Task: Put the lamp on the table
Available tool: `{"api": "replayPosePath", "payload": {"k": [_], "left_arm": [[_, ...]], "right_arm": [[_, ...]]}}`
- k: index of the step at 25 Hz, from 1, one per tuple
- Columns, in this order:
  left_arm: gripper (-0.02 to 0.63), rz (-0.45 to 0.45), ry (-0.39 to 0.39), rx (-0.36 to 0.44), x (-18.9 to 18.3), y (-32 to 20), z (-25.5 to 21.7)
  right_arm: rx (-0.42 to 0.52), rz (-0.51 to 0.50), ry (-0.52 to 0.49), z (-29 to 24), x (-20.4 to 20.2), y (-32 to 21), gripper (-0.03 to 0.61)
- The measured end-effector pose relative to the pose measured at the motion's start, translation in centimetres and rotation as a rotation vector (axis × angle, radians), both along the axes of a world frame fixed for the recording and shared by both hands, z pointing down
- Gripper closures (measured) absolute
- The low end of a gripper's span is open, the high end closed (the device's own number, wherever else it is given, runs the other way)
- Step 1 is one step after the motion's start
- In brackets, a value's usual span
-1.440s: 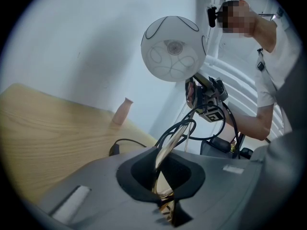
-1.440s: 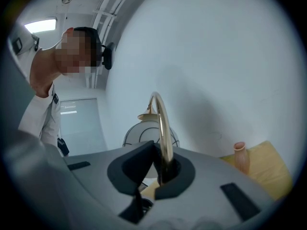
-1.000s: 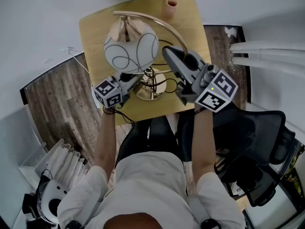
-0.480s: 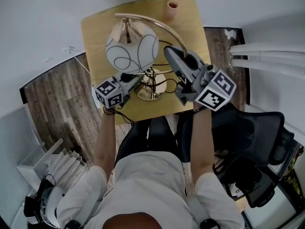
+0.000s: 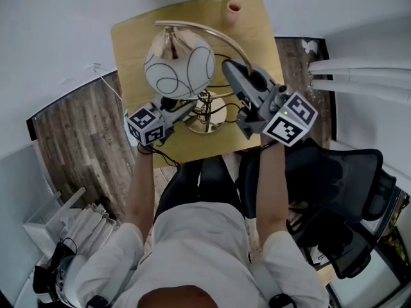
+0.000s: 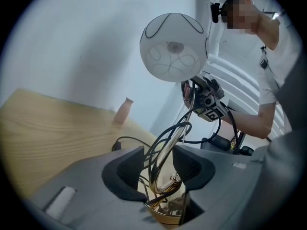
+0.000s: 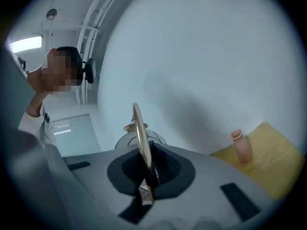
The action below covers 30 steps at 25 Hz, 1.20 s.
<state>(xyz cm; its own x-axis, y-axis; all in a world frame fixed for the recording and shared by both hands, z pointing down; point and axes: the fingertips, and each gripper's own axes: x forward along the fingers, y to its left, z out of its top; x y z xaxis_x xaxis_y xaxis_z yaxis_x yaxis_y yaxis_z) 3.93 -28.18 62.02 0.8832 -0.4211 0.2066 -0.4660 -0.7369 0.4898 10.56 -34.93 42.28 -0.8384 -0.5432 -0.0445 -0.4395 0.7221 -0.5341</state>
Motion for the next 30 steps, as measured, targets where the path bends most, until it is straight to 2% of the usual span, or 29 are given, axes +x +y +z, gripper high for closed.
{"api": "replayPosePath", "payload": {"k": [6,11,19,24,30], "left_arm": [[0.428,-0.011,0.001,0.016,-1.0,0.6,-1.1],[0.431,-0.019,0.028,0.067,-1.9,0.6,-3.7],[0.516,-0.016,0.071,0.134,-2.4,1.3,-7.4],[0.612,-0.022,0.085,0.161,-2.7,2.1,-8.8],[0.615,0.005,0.124,0.223,-2.4,3.3,-12.2]], "right_arm": [[-0.002,0.007,-0.003,-0.1,0.1,0.2,0.577],[-0.006,0.018,0.001,0.1,0.1,0.0,0.577],[-0.002,0.021,0.007,0.3,0.1,0.2,0.575],[0.003,0.025,0.011,0.3,0.2,0.7,0.575],[0.003,0.034,0.006,0.5,0.5,1.0,0.575]]}}
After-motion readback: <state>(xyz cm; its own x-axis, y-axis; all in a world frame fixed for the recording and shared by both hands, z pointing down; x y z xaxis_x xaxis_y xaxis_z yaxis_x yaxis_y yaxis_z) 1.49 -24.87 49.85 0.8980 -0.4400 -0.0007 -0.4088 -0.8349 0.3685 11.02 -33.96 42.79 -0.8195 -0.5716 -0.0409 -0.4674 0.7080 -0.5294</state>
